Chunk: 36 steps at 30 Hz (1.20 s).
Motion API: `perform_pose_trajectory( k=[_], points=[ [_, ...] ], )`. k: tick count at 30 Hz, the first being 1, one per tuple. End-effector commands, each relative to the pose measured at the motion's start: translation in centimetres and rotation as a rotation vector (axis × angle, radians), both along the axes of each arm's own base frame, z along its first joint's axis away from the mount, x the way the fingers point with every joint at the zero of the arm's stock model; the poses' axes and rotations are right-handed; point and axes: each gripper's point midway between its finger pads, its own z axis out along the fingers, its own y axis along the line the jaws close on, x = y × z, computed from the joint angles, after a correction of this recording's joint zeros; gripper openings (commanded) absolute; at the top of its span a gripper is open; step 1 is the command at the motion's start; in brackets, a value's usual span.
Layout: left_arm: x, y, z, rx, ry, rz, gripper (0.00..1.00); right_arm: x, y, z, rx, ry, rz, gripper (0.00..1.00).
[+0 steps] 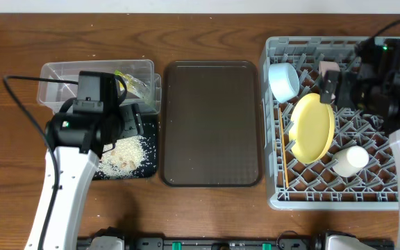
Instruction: Sort waste into correct bins and load items into the dishwasher rack
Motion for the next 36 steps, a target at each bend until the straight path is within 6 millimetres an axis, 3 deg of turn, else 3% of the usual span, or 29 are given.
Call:
perform_pose_trajectory(
  k=[1, 6, 12, 16, 17, 23, 28, 36],
  points=[
    [-1.6, -0.4, -0.9, -0.007, 0.094, -0.044, 0.78, -1.5, -0.8, -0.5, 0.017, 0.056, -0.015, 0.99],
    [-4.0, -0.2, -0.6, -0.004, 0.136, -0.044, 0.78, -4.1, -1.8, -1.6, -0.027, 0.14, -0.055, 0.99],
    [-5.7, 0.0, 1.7, -0.018, -0.072, -0.046, 0.78, -6.0, -1.4, -2.3, -0.037, 0.038, -0.059, 0.99],
    [-7.0, 0.5, 3.2, -0.022, -0.284, -0.021, 0.79, -7.3, -1.3, -1.2, -0.06, -0.147, -0.064, 0.99],
    [-7.5, 0.5, 3.4, -0.035, -0.332, -0.004, 0.83, -7.7, -1.3, -0.7, -0.068, -0.198, -0.066, 0.99],
    [-9.7, 0.7, 4.4, -0.051, -0.49, -0.003, 0.87, -10.2, -1.3, 1.4, -0.103, -0.366, -0.084, 0.99],
    [-10.3, 0.8, 5.0, -0.054, -0.531, -0.003, 0.88, -11.7, -1.0, 1.8, -0.104, -0.383, -0.084, 0.99],
    [-10.3, 0.8, 4.9, -0.053, -0.522, -0.004, 0.89, -13.0, -0.8, 0.1, -0.095, -0.3, -0.082, 0.99]
  ],
)
